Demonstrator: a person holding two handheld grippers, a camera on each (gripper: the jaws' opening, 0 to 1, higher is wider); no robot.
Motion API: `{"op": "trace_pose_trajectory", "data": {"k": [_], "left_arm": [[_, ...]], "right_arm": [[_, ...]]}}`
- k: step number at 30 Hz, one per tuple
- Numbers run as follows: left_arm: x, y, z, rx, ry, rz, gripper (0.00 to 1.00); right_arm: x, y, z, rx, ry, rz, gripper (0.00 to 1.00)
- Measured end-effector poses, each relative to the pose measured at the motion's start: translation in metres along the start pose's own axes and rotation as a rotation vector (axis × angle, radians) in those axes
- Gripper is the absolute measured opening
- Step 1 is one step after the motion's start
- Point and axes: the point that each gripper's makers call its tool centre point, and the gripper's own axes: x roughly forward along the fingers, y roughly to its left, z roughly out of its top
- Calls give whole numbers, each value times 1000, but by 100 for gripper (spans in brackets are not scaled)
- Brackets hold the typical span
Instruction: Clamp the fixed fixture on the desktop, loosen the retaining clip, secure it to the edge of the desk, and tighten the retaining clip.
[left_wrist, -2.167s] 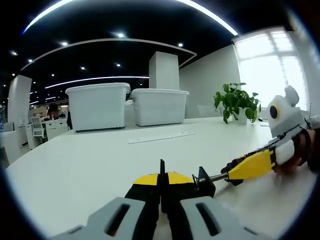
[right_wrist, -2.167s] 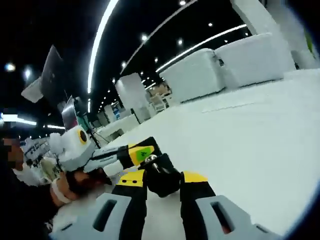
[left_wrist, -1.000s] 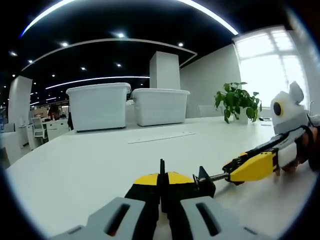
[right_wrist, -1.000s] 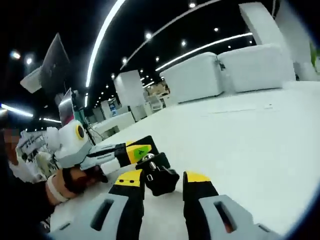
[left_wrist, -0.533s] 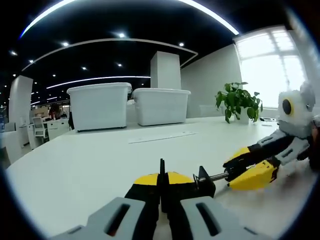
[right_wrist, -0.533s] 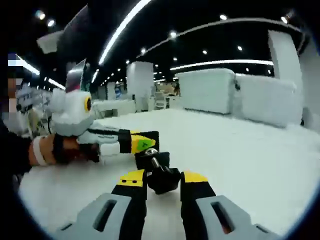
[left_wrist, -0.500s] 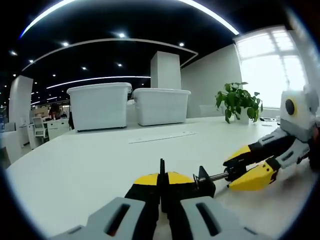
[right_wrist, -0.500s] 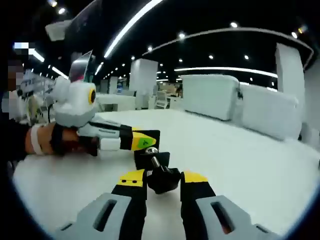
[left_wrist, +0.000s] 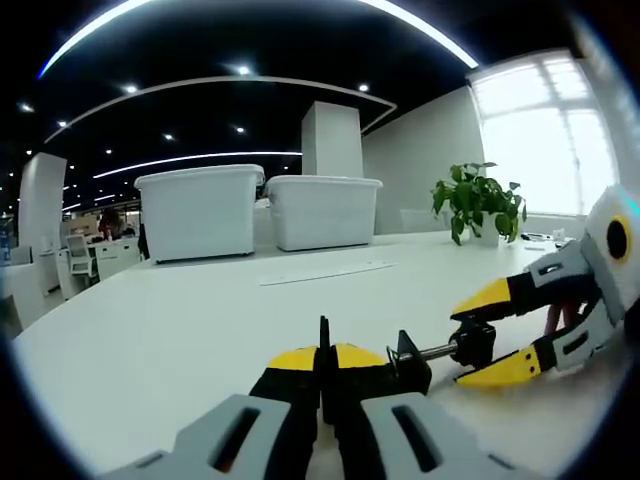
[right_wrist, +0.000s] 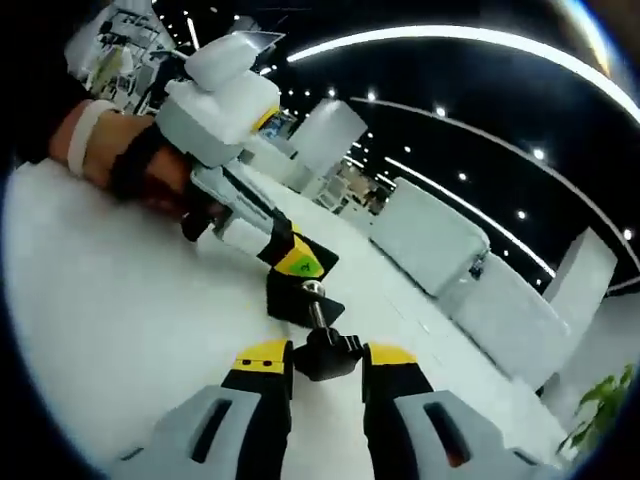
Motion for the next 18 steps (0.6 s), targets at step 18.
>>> {"op": "trace_pose_trajectory", "data": {"k": [18], "left_arm": [[-1,-1,0,5,2,-1,4]], "right_arm": [[-5,-10,-10,902,12,108,25]]}}
